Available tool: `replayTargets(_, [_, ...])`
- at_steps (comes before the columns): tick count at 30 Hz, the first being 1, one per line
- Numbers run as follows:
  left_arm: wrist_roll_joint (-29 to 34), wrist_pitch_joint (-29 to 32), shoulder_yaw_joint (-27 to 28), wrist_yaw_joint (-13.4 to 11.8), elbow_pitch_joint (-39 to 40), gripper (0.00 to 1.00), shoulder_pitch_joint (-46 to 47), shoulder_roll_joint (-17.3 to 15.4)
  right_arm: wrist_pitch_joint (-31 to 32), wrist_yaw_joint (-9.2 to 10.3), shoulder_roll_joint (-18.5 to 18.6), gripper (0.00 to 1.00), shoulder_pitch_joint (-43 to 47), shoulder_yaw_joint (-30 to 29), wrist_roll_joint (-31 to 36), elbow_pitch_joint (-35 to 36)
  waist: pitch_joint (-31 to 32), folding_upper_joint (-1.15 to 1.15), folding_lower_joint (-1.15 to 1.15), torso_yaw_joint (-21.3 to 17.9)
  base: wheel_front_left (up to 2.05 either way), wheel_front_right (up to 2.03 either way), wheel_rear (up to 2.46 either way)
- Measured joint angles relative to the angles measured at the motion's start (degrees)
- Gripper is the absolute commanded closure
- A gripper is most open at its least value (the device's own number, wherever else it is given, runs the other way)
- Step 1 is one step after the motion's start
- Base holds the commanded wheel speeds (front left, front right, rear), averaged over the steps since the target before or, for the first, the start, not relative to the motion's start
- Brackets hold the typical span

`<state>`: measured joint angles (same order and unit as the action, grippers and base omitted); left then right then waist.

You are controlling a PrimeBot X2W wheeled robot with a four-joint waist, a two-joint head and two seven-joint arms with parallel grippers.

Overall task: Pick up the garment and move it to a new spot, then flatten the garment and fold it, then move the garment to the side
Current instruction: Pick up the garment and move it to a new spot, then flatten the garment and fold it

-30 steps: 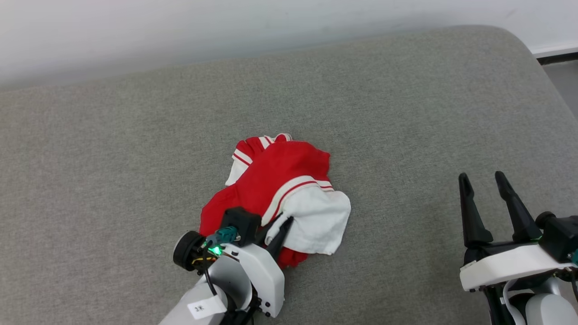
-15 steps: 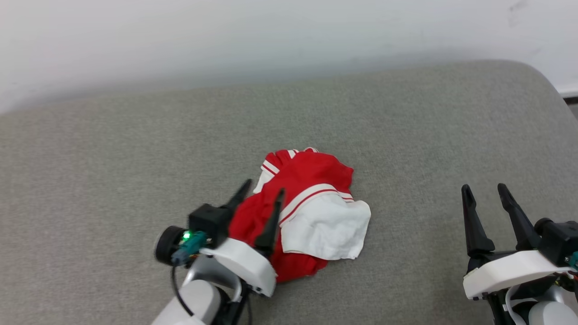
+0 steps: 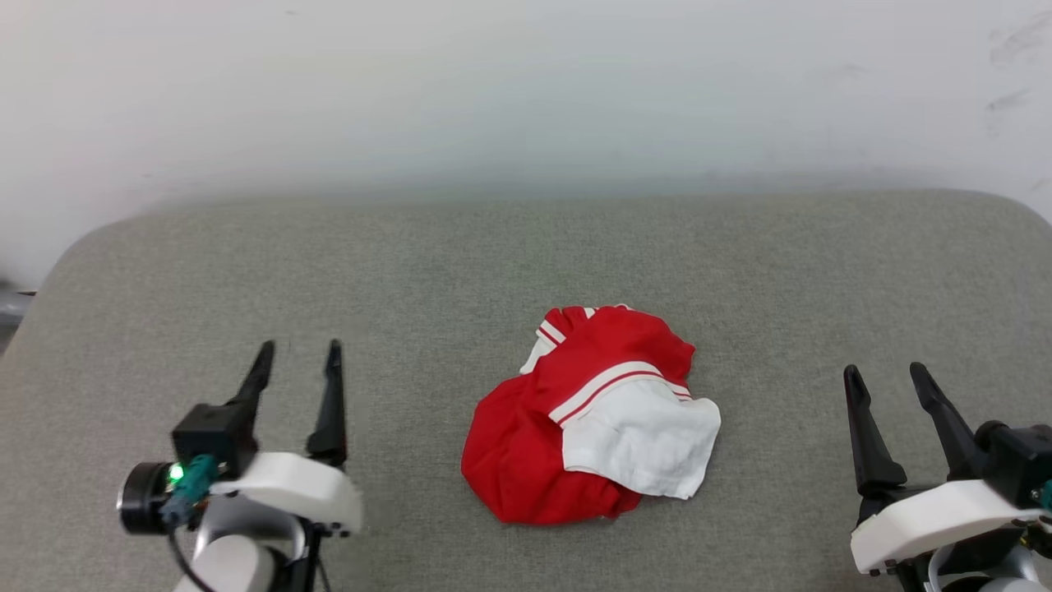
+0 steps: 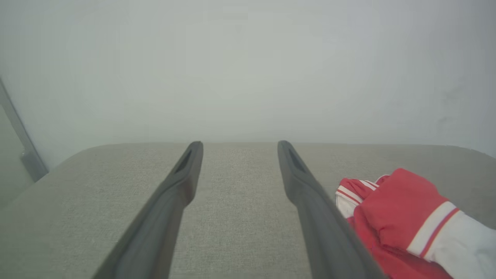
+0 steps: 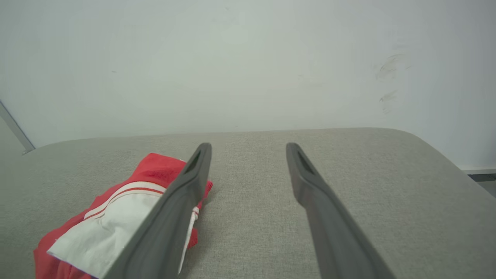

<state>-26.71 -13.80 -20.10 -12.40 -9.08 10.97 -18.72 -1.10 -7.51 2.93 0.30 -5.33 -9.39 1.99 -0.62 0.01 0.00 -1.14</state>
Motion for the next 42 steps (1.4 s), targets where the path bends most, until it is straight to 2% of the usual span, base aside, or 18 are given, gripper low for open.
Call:
replayTargets(4, [-1.0, 0.3, 1.5, 0.0, 1.3, 0.00, -2.5, -2.4, 0.7, 0.00, 0.0, 0.00, 1.4, 0.1, 0.4, 1.1, 0.9, 0.00, 0.00, 0.5, 0.00, 0.00, 0.00])
replayTargets(8, [-1.7, 1.1, 1.9, 0.0, 2.8, 0.00, -4.2, -3.4, 1.2, 0.00, 0.0, 0.00, 2.3, 0.0, 0.4, 2.1, 1.4, 0.00, 0.00, 0.5, 0.00, 0.00, 0.00])
replayTargets(19, [-2.3, 1.9, 1.2, 0.0, 3.8, 0.00, -5.3, -3.6, 2.0, 0.00, 0.0, 0.00, 2.7, -0.5, 0.9, 3.2, 1.5, 0.00, 0.00, 0.0, 0.00, 0.00, 0.00])
replayTargets(24, [-2.9, 2.0, 0.8, 0.3, 4.0, 0.00, -4.9, -3.1, 3.5, 0.00, 0.0, 0.00, 2.6, -2.3, -1.0, 1.8, 1.0, 0.00, 0.00, 0.5, 0.00, 0.00, 0.00])
replayTargets(28, [-2.5, 1.9, 0.1, 0.8, 4.5, 0.00, -2.8, -2.7, 9.3, 0.00, 0.0, 0.00, 1.4, -2.5, -1.2, 1.2, -0.5, 0.00, 0.00, 1.5, 0.00, 0.00, 0.00])
replayTargets(31, [-2.0, 1.4, -0.1, 0.8, 4.7, 0.00, -1.0, -2.2, 15.5, 0.00, 1.5, 0.00, -1.1, -0.7, -2.6, 0.9, -2.4, 0.00, 0.00, 2.3, 0.00, 0.00, 0.00])
replayTargets(36, [-1.4, 0.5, -0.3, 1.1, 4.5, 0.00, 0.5, -1.3, 25.2, 0.00, 5.3, 0.00, -4.2, 6.1, -6.3, 0.6, -5.4, 0.00, 0.01, 3.9, 0.00, 0.00, 0.00])
replayTargets(42, [-1.2, -0.2, -0.4, 1.4, 3.7, 0.00, 2.1, -0.4, 32.5, 0.00, 10.4, 0.00, -8.0, 16.0, -10.0, 0.0, -8.4, -0.01, 0.01, 5.6, 0.00, 0.00, 0.00])
